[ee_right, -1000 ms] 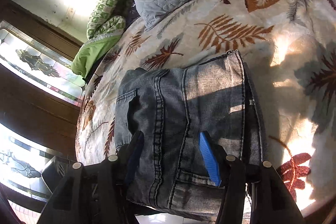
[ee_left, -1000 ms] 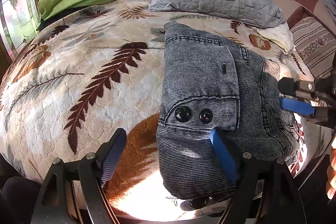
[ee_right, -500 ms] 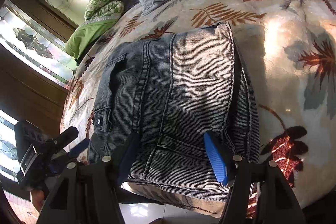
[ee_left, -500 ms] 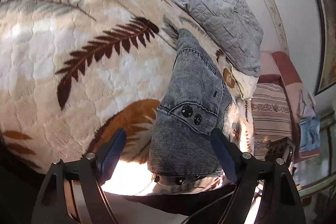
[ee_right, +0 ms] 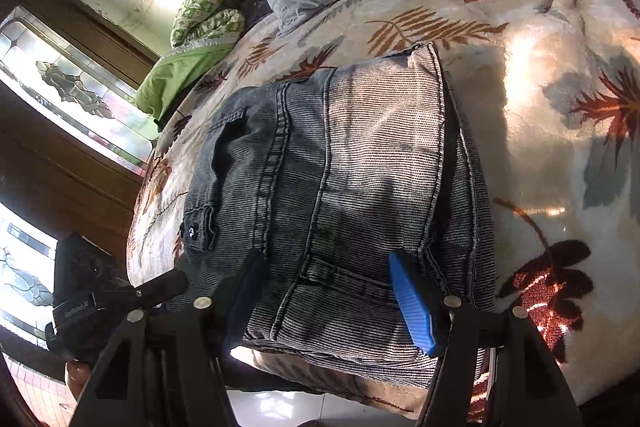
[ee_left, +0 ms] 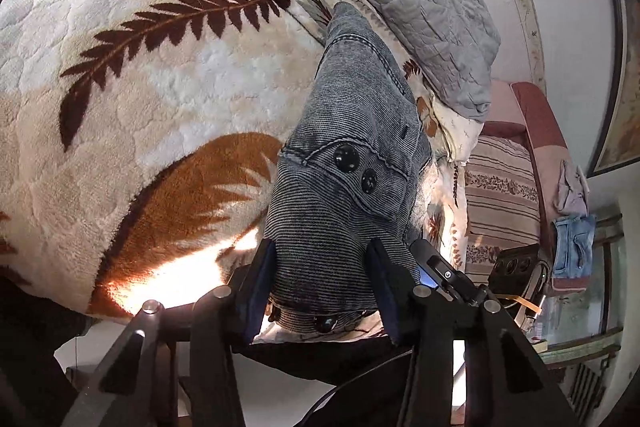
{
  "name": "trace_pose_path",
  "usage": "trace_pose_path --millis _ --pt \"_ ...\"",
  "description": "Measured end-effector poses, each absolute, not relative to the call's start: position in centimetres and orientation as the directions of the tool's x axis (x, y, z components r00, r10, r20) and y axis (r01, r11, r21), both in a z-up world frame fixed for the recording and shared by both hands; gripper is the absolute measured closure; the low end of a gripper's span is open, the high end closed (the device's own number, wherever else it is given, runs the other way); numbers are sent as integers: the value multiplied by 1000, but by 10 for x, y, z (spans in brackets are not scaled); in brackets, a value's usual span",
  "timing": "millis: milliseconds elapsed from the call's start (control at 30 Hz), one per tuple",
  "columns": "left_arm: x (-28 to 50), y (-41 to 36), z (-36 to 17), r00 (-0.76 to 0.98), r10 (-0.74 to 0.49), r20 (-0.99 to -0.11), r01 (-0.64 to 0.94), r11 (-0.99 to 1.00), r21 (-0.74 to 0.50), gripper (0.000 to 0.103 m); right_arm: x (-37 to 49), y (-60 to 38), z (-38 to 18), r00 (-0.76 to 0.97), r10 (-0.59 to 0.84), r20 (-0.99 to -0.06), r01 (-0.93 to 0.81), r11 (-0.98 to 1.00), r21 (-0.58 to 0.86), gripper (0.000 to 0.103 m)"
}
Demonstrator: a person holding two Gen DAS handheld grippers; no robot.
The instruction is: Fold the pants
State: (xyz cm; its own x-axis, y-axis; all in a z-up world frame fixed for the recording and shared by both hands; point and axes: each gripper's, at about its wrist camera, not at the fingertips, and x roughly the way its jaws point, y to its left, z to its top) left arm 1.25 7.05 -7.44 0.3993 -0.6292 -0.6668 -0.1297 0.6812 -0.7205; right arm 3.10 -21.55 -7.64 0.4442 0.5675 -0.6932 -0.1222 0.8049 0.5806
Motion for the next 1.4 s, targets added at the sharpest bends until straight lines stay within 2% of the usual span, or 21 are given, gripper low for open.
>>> trace_pose_path --millis 67,167,300,400,500,567,633,733,933,1000,1033,1167,1333,1400 --pt "14 70 -79 389 -592 -705 -121 726 -677 65 32 -214 -76 442 562 -699 -123 810 574 35" --pt "15 75 -86 381 -582 -718 -123 738 -664 71 33 -213 -76 432 559 -707 -126 814 566 35" --pt "10 58 -72 410 -486 -772 -24 840 -542 72 38 -211 -58 402 524 -751 -109 842 529 35" --pt "11 58 -71 413 -481 -773 -2 849 -529 72 50 -202 -15 452 498 -740 -183 864 469 35" --pt "13 58 -72 410 -488 -770 5 846 -533 72 86 -170 23 445 477 -757 -288 877 383 17" --pt "12 59 -72 413 -488 -769 14 848 -530 72 121 -138 33 393 464 -794 -357 873 333 15" --pt "12 59 -72 415 -488 -768 20 849 -529 72 154 -105 33 357 410 -839 -385 883 268 15" --pt "12 58 -73 417 -491 -765 32 849 -527 71 197 -68 14 234 364 -902 -407 879 249 15" --pt "11 58 -73 419 -491 -764 51 853 -520 71 233 -23 -19 111 242 -964 -425 888 175 16" --pt "11 58 -73 421 -492 -762 54 852 -521 71 236 -15 -29 76 203 -976 -440 885 150 44" --pt "11 59 -73 422 -493 -761 54 852 -521 71 236 -13 -34 61 187 -981 -445 884 141 73" --pt "9 57 -72 430 -480 -765 58 860 -507 71 233 -12 -36 132 141 -981 -459 886 66 93" --pt "9 57 -72 433 -473 -768 58 864 -500 70 232 -16 -32 192 161 -968 -445 893 60 94" --pt "9 57 -71 433 -469 -770 55 866 -496 70 231 -27 -25 221 218 -951 -400 909 116 91"
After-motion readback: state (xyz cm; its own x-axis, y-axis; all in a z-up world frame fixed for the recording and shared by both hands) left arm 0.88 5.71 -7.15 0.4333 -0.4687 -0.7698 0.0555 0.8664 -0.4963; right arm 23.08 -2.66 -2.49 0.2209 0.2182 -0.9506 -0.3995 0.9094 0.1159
